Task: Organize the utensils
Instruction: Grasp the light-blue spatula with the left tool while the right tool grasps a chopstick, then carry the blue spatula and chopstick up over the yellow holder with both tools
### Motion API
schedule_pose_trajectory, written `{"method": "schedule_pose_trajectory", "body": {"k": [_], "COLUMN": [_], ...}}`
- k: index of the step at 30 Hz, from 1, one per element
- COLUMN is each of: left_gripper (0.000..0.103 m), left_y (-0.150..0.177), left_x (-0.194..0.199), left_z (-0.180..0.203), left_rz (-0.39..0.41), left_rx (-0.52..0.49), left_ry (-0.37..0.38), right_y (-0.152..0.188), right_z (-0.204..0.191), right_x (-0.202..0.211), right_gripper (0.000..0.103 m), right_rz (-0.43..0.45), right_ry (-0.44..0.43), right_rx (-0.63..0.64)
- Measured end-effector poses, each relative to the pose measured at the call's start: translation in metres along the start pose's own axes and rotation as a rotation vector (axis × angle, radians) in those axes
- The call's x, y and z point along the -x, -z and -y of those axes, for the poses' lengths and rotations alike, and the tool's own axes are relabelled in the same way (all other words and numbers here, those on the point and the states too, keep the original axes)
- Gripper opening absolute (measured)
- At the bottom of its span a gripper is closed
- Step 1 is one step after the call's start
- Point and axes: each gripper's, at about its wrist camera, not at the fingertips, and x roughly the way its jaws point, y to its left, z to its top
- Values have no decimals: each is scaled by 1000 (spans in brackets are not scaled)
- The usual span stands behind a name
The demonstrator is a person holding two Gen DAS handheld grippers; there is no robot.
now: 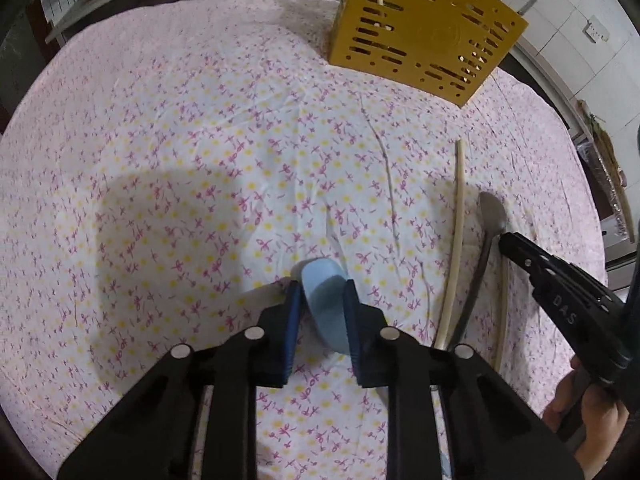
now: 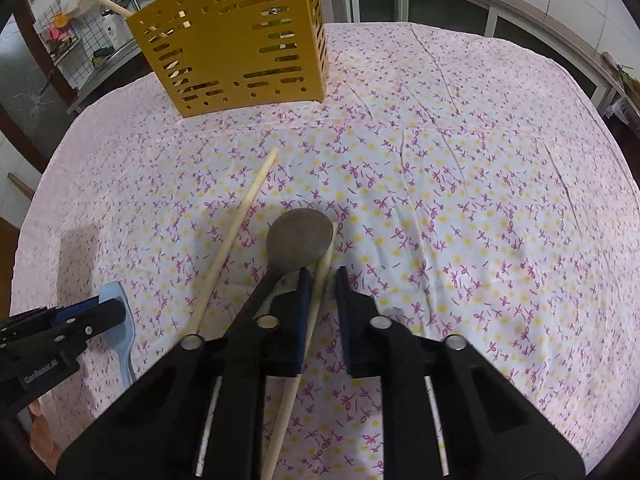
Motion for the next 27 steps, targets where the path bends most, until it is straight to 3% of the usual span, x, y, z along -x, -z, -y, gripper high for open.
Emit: {"method": "schedule_pose_trajectory", "body": {"k": [9,22,27], "left_gripper": [7,4,4], "left_y": [-8,-15,-18], "left_x": [-3,10,33], "left_z": [8,16,17], "left_rz": [53,142,234], "left_rx": [-81,-205,-251], "left_ry": [-26,-65,-51], "right_y": [7,3,2], "right_z": [2,6,6], "right_x": [6,14,30], "right_gripper": [8,7,7], "right_rz": [12,41,78], "right_ry": [20,27,21], "right_rx": [37,36,39]}}
